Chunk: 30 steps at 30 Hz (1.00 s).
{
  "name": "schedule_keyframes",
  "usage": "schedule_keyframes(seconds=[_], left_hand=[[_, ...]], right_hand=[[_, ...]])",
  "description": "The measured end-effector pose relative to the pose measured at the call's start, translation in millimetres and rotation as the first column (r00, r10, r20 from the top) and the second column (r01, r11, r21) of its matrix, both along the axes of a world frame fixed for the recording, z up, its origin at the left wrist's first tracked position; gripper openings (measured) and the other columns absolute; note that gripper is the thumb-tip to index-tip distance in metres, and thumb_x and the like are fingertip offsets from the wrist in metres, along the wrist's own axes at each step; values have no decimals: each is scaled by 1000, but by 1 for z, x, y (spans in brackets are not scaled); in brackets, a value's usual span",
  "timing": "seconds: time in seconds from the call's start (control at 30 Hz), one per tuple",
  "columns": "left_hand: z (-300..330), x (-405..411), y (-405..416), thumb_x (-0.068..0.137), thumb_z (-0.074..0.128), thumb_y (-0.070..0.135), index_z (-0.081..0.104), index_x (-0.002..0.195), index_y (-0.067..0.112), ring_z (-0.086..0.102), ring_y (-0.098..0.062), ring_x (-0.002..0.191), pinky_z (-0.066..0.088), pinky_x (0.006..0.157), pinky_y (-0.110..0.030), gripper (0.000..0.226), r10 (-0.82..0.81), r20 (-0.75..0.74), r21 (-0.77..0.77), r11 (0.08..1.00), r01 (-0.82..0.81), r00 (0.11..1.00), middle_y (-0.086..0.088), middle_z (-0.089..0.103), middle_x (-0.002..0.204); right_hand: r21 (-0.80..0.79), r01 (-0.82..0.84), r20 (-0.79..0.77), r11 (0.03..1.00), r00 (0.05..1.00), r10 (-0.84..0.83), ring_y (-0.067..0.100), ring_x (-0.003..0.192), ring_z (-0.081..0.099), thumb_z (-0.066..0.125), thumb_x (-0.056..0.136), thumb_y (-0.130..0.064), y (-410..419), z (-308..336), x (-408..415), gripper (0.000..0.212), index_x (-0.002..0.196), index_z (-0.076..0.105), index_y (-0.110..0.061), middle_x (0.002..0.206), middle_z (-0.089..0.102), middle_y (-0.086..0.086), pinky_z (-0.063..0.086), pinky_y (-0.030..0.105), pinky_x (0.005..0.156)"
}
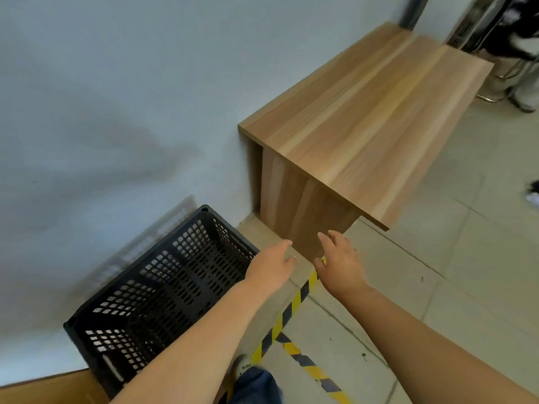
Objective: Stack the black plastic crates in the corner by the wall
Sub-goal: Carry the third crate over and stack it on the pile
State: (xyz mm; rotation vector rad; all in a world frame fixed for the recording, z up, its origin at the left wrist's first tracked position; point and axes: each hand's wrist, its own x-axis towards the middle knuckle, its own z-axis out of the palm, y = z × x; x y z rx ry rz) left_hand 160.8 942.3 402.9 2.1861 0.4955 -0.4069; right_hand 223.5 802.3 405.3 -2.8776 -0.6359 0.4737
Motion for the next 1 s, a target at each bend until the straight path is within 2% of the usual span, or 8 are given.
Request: schedule_keyframes(seconds=[0.1,0.23,0.33,0.43,0.6,0.77,1.0], left_hand=[[22,0,-52,96,43,29,34,144,21,46,-17,127,39,102,-33,49,-81,11,-13,997,81,997,-1,46,144],[46,-4,-127,96,43,26,36,141,17,51,-18,113,40,90,-29,46,-222,9,-29,974,223,975,-6,47,140],[52,-8,-183,94,44,29,40,139,16,48,-21,124,40,101,-31,47,-302,0,8,953,302,953,-6,48,139],[60,-9,-243,93,44,30,45,136,15,50,-24,122,42,99,-32,46,-396,26,69,917,393,918,-8,53,136],[71,-9,-333,93,43,32,46,136,20,50,-22,123,41,100,-34,45,-532,39,61,846,529,846,-4,53,137],[68,-13,-417,93,47,27,49,133,16,50,-18,123,37,95,-22,42,-607,53,-31,793,608,793,-3,53,136],[58,5,-512,90,50,25,57,125,15,55,-18,116,40,96,-24,37,-720,55,-76,687,722,691,-4,60,128]], right_hand=[[26,74,24,997,997,-74,24,139,24,44,94,-24,-63,20,-16,55,146,27,-16,152,25,8,23,35,113],[35,175,42,984,983,-176,25,136,27,44,93,-23,-151,42,-41,53,143,28,-17,151,25,8,25,33,110],[26,266,22,964,964,-267,25,136,27,43,93,-24,-216,53,-60,53,144,28,-17,152,22,8,26,34,109],[20,378,-18,926,926,-378,24,136,28,44,93,-25,-278,62,-82,54,144,30,-17,151,26,6,28,34,108],[39,534,-26,845,846,-533,23,133,32,45,93,-26,-373,73,-114,53,143,32,-17,145,37,3,29,32,108],[53,678,-64,733,735,-675,22,132,32,45,93,-28,-452,73,-147,52,143,34,-16,145,36,4,32,34,108],[8,834,-108,552,550,-828,24,131,33,47,92,-30,-537,70,-169,47,138,42,-18,142,40,4,33,33,105]])
